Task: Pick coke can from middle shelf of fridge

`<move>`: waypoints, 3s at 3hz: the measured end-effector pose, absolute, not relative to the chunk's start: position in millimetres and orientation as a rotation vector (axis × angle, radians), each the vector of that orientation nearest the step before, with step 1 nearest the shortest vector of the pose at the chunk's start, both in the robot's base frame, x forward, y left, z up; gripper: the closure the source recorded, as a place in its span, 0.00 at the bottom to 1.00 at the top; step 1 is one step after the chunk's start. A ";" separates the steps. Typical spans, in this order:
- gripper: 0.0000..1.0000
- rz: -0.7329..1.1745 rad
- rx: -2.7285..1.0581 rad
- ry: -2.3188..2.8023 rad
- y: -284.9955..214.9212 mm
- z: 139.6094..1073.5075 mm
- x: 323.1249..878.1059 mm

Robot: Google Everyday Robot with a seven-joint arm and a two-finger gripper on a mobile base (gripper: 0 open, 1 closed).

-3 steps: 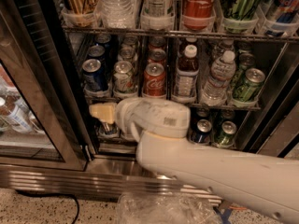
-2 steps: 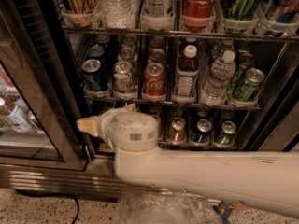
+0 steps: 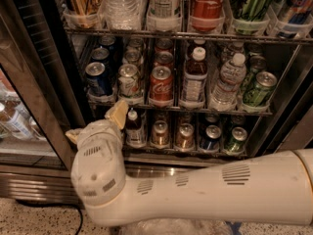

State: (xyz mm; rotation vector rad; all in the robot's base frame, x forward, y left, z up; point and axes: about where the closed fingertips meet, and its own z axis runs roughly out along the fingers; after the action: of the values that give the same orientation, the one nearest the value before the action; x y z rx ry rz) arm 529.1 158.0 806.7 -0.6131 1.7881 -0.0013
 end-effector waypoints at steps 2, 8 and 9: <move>0.00 -0.297 -0.440 1.763 93.7 828.0 507.0; 0.00 -0.578 -0.236 1.673 5.3 828.2 532.4; 0.05 -0.543 -0.191 1.629 3.3 838.1 537.7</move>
Offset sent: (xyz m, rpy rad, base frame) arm -0.0466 -0.1946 0.0143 0.3964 -0.0483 -0.9122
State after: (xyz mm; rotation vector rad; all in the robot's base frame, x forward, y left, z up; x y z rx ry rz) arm 537.7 3.3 838.1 -0.1911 1.6293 -0.5434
